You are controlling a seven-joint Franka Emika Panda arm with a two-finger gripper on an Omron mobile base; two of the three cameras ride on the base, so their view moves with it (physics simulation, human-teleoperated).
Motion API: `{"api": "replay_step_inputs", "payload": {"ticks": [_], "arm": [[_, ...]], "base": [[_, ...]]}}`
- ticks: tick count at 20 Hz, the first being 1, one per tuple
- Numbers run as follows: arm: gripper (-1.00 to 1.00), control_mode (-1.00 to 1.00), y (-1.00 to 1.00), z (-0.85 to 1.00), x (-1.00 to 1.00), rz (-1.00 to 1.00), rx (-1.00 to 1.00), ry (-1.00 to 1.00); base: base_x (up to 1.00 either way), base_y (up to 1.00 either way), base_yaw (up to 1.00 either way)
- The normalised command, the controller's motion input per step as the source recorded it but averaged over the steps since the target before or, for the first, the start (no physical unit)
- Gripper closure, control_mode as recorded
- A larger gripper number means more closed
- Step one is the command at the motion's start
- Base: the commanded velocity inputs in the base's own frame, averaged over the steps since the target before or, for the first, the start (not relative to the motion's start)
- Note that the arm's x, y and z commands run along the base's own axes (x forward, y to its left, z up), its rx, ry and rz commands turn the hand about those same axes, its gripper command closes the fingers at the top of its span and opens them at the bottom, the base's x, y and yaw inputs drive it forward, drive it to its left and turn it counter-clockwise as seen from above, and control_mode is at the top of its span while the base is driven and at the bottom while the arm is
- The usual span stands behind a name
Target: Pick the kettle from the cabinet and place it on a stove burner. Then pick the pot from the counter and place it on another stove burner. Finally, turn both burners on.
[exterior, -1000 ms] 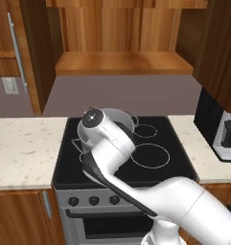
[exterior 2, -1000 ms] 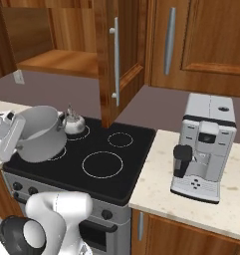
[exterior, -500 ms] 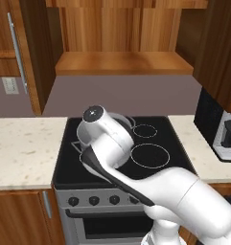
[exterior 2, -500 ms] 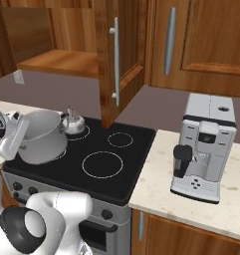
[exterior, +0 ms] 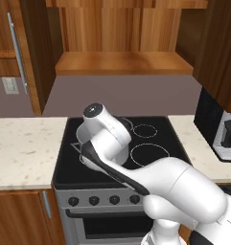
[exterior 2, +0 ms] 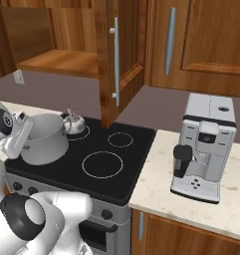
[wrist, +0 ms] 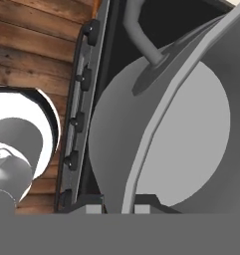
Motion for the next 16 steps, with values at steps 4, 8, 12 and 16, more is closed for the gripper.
{"api": "replay_step_inputs", "payload": {"ticks": [4, 8, 12, 16], "arm": [[1.00, -1.00, 0.00, -0.16, 0.18, 0.01, 0.06, 0.00], [1.00, -1.00, 0.01, -0.19, 0.15, 0.01, 0.07, 0.00], [1.00, -1.00, 0.02, -0.18, 0.11, 0.00, 0.06, 0.00], [1.00, -1.00, 0.03, -0.14, 0.10, 0.01, 0.04, 0.00]], "base": [[0.00, 0.00, 0.00], [0.00, 0.00, 0.00], [0.00, 0.00, 0.00], [0.00, 0.00, 0.00]]}}
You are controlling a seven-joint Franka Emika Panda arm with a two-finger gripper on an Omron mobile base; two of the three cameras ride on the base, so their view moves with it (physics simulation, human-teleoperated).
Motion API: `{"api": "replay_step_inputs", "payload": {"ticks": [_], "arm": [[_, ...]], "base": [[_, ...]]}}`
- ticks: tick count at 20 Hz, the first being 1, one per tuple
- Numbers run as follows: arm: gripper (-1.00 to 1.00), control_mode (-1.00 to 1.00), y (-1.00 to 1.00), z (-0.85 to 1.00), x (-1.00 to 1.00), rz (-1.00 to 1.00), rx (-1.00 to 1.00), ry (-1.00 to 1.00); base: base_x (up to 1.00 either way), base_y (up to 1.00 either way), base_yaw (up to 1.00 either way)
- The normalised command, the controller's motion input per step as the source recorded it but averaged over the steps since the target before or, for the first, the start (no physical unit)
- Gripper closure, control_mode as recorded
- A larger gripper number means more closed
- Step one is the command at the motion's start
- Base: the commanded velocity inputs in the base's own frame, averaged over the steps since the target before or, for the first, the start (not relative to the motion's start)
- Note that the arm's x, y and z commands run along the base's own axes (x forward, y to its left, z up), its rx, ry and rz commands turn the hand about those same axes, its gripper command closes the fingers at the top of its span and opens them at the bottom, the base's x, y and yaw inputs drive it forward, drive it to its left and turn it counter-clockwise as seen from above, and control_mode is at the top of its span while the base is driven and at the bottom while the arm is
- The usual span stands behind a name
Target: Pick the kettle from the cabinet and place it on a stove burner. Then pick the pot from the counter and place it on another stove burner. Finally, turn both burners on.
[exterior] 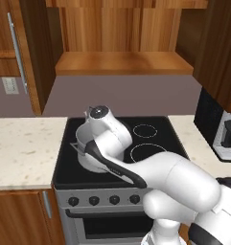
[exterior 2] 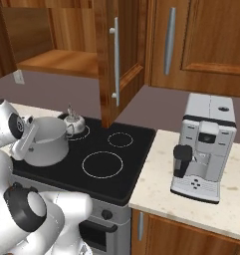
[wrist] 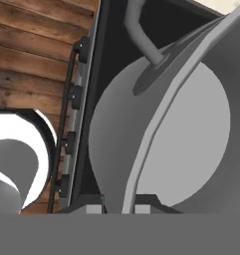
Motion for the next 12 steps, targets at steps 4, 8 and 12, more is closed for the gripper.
{"api": "replay_step_inputs", "payload": {"ticks": [4, 8, 12], "arm": [[1.00, -1.00, 0.09, -0.12, 0.07, 0.00, 0.03, 0.00], [1.00, -1.00, 0.12, -0.10, 0.06, 0.00, 0.02, 0.00], [1.00, -1.00, 0.12, -0.03, 0.06, 0.00, 0.01, 0.00]], "base": [[0.00, 0.00, 0.00], [0.00, 0.00, 0.00], [0.00, 0.00, 0.00]]}}
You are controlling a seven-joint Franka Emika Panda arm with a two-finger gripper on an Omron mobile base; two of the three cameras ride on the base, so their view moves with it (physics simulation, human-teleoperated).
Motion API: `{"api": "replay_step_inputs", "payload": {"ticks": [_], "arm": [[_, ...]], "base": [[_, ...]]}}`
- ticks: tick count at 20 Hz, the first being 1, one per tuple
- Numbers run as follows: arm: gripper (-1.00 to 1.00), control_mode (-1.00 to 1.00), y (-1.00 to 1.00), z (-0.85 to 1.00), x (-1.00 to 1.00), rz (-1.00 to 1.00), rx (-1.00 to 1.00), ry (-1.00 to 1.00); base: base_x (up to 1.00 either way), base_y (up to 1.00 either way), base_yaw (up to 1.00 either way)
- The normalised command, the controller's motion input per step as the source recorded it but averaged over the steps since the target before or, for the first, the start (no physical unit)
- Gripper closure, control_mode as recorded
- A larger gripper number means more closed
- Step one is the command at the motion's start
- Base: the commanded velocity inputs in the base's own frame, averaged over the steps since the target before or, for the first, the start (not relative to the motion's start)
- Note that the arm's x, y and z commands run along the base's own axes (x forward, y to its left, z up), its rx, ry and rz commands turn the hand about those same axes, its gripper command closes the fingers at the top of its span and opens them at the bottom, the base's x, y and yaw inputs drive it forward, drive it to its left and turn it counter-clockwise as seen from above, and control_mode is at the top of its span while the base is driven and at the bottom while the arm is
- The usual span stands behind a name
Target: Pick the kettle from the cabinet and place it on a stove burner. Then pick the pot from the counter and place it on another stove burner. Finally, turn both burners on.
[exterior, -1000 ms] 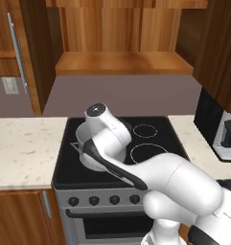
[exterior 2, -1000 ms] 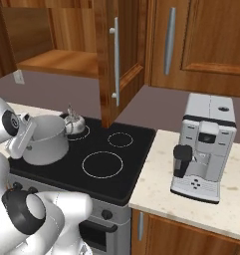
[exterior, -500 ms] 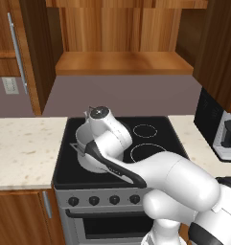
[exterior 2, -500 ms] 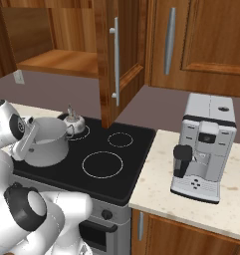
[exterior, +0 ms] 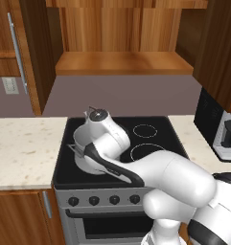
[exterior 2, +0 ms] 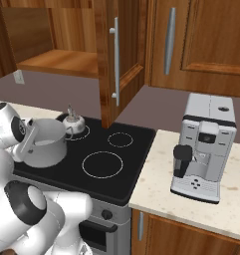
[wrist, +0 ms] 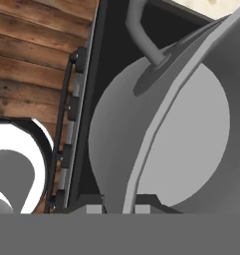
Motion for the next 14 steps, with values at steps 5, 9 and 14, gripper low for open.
{"api": "replay_step_inputs", "payload": {"ticks": [5, 9, 14], "arm": [[1.00, -1.00, 0.14, 0.00, 0.07, 0.00, 0.00, 0.00], [1.00, -1.00, 0.16, 0.00, 0.10, 0.00, 0.00, 0.00], [1.00, -1.00, 0.14, 0.00, 0.10, 0.00, 0.00, 0.00]], "base": [[0.00, 0.00, 0.00], [0.00, 0.00, 0.00], [0.00, 0.00, 0.00]]}}
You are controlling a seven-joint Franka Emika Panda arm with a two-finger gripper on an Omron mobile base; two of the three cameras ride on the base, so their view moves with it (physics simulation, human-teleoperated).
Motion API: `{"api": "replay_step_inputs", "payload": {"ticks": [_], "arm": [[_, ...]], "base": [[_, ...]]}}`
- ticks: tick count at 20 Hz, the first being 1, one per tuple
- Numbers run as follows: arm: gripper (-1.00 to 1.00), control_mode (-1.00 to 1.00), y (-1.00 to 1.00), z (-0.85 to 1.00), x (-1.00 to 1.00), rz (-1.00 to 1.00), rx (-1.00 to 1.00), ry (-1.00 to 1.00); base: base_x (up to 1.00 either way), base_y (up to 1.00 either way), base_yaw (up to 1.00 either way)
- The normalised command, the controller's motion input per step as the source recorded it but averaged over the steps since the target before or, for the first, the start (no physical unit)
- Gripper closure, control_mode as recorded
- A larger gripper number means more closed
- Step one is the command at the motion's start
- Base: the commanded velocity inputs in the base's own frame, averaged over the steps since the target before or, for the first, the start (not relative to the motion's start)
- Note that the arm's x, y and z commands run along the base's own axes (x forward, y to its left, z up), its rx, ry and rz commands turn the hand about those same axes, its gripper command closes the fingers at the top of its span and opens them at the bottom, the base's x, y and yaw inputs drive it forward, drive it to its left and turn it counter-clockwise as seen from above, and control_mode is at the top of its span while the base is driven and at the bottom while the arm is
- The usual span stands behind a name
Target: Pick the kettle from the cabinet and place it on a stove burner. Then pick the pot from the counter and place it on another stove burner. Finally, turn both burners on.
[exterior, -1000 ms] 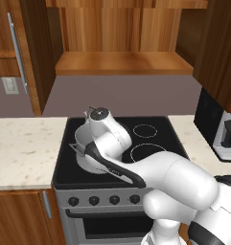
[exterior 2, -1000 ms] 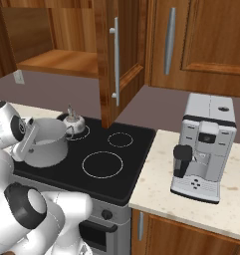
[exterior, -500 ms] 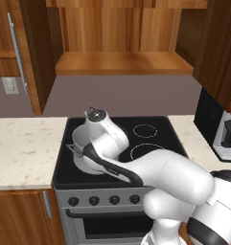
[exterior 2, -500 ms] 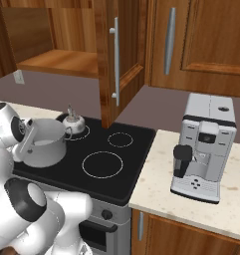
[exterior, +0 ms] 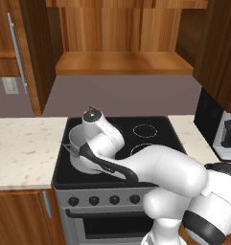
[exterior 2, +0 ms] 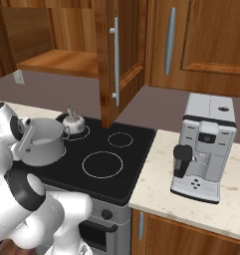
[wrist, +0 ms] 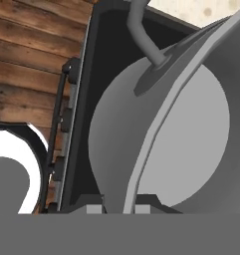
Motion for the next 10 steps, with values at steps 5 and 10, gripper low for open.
{"api": "replay_step_inputs", "payload": {"ticks": [5, 10], "arm": [[1.00, -1.00, 0.11, 0.00, 0.17, 0.00, 0.00, 0.00], [1.00, -1.00, 0.01, -0.02, 0.14, 0.00, 0.00, 0.00]], "base": [[0.00, 0.00, 0.00], [0.00, 0.00, 0.00]]}}
